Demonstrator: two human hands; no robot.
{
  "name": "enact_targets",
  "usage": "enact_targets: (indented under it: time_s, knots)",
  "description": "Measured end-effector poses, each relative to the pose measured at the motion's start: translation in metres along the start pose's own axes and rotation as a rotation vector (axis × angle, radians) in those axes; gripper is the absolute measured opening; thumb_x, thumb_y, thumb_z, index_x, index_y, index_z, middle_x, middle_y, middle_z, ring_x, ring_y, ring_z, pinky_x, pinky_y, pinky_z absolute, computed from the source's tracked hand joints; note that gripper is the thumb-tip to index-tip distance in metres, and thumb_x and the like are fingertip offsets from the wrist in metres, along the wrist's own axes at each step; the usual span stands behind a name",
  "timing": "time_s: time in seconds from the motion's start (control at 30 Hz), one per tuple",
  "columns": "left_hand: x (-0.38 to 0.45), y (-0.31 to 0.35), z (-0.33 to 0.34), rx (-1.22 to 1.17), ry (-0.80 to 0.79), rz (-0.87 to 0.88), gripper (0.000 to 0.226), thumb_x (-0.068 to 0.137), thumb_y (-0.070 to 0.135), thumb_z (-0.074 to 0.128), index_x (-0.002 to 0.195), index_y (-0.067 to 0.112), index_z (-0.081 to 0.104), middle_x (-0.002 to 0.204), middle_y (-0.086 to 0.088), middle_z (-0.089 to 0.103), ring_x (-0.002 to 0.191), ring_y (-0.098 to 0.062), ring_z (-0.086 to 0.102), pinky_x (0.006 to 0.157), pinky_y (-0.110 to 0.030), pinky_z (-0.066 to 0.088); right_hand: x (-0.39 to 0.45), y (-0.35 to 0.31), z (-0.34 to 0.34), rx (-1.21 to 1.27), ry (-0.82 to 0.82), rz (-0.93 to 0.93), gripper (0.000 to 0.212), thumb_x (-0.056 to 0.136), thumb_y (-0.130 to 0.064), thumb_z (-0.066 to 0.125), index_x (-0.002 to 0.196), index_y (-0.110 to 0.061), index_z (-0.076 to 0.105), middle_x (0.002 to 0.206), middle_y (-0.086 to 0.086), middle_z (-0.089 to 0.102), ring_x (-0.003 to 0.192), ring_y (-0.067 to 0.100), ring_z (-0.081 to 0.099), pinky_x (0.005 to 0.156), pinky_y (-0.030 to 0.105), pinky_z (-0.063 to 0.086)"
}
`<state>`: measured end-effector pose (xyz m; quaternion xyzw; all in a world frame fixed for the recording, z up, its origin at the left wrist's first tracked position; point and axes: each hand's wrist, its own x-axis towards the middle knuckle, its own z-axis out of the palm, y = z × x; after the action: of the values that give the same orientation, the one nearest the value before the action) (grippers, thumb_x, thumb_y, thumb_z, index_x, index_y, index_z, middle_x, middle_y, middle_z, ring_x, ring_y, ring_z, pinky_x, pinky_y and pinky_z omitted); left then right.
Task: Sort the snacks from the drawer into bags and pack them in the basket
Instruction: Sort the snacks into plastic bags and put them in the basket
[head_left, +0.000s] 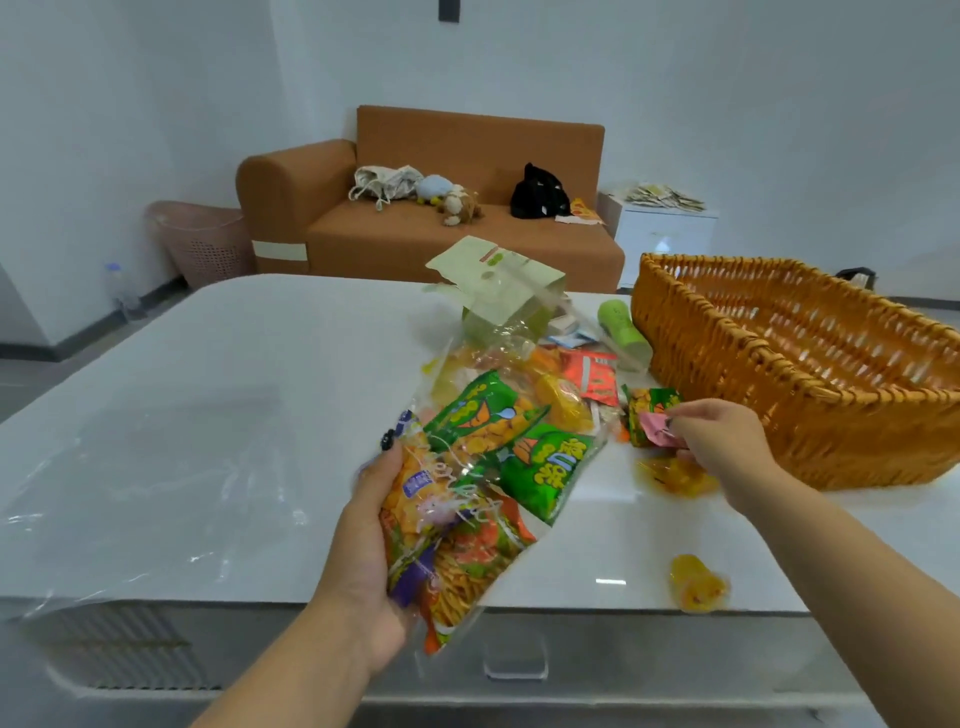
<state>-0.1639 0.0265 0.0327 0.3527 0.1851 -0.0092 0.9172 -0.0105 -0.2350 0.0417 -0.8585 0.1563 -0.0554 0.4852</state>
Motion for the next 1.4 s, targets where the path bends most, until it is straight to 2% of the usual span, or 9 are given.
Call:
enact_targets:
  time_s: [0.13, 0.23, 0.33, 0.53, 0.7, 0.83, 0.97, 1.17, 1.4]
  knots:
    - [0.008, 0.000, 0.008, 0.021, -0.003, -0.013, 0.041, 0.084, 0.047, 0.061, 0.095, 0.012, 0.079, 0.102, -0.017, 0.074, 0.081, -0.033, 0.073, 0.076, -0.042, 0.055, 0.031, -0.006, 0.022, -0.334, 0.047, -0.175, 0.030, 0.087, -0.005, 0.060, 0.117, -0.009, 0.063, 0.112, 0.011, 0.064, 0.076, 0.017, 0.055, 0.056, 0.026, 0.044]
    - [0.014, 0.004, 0.012, 0.028, 0.034, 0.033, 0.037, 0.084, 0.048, 0.060, 0.074, 0.019, 0.081, 0.095, -0.015, 0.076, 0.074, -0.031, 0.074, 0.075, -0.042, 0.055, 0.046, -0.018, 0.038, -0.571, 0.024, -0.182, 0.020, 0.087, -0.026, 0.065, 0.095, -0.009, 0.061, 0.085, 0.008, 0.063, 0.064, 0.020, 0.059, 0.051, 0.026, 0.045]
    - [0.015, 0.004, 0.017, 0.003, 0.063, 0.043, 0.039, 0.085, 0.048, 0.059, 0.069, 0.021, 0.080, 0.091, -0.014, 0.076, 0.070, -0.029, 0.074, 0.070, -0.039, 0.056, 0.059, -0.024, 0.056, -0.816, 0.040, -0.125, 0.041, 0.080, -0.052, 0.063, 0.093, -0.014, 0.062, 0.093, 0.009, 0.064, 0.089, 0.029, 0.061, 0.070, 0.032, 0.046]
    - [0.015, 0.008, 0.017, -0.007, 0.071, 0.063, 0.037, 0.084, 0.047, 0.061, 0.083, 0.014, 0.079, 0.091, -0.015, 0.076, 0.071, -0.030, 0.074, 0.069, -0.040, 0.056, 0.060, -0.019, 0.070, -0.899, 0.167, -0.157, 0.035, 0.085, -0.031, 0.065, 0.113, -0.009, 0.060, 0.114, 0.013, 0.057, 0.108, 0.033, 0.053, 0.090, 0.041, 0.043]
    - [0.012, 0.011, 0.015, 0.040, 0.081, 0.057, 0.037, 0.086, 0.047, 0.062, 0.100, 0.016, 0.074, 0.095, -0.014, 0.076, 0.077, -0.031, 0.074, 0.072, -0.042, 0.056, 0.054, -0.021, 0.062, -0.511, 0.247, -0.179, 0.012, 0.083, -0.017, 0.071, 0.084, -0.006, 0.069, 0.087, 0.011, 0.063, 0.079, 0.028, 0.059, 0.072, 0.041, 0.056]
    - [0.008, 0.011, 0.015, 0.041, 0.070, 0.055, 0.037, 0.087, 0.046, 0.061, 0.104, 0.015, 0.073, 0.097, -0.014, 0.075, 0.080, -0.032, 0.074, 0.072, -0.042, 0.056, 0.032, -0.025, 0.049, -0.157, 0.281, -0.177, 0.021, 0.091, -0.003, 0.057, 0.109, -0.007, 0.067, 0.114, 0.012, 0.062, 0.095, 0.028, 0.061, 0.079, 0.037, 0.052]
    - [0.004, 0.009, 0.014, 0.059, 0.074, 0.037, 0.043, 0.086, 0.048, 0.061, 0.110, 0.014, 0.072, 0.100, -0.014, 0.075, 0.085, -0.033, 0.073, 0.075, -0.043, 0.056, -0.008, -0.020, 0.041, 0.320, 0.115, 0.018, 0.022, 0.098, 0.001, 0.041, 0.103, -0.013, 0.056, 0.105, 0.011, 0.059, 0.076, 0.025, 0.068, 0.065, 0.036, 0.058]
    - [0.003, 0.005, 0.012, 0.057, 0.059, 0.046, 0.038, 0.088, 0.047, 0.061, 0.107, 0.015, 0.072, 0.096, -0.012, 0.076, 0.074, -0.028, 0.074, 0.071, -0.040, 0.055, -0.046, 0.009, 0.040, 0.410, -0.094, 0.100, 0.018, 0.089, 0.000, 0.057, 0.082, -0.013, 0.066, 0.093, 0.014, 0.065, 0.079, 0.026, 0.058, 0.076, 0.039, 0.050]
    - [0.001, 0.006, 0.009, 0.080, 0.073, 0.070, 0.041, 0.086, 0.050, 0.062, 0.110, 0.018, 0.071, 0.098, -0.010, 0.076, 0.078, -0.027, 0.075, 0.074, -0.041, 0.055, -0.039, 0.029, 0.038, 0.528, 0.102, 0.307, 0.035, 0.052, -0.015, 0.091, 0.079, -0.010, 0.070, 0.084, 0.009, 0.070, 0.081, 0.027, 0.069, 0.082, 0.044, 0.057]
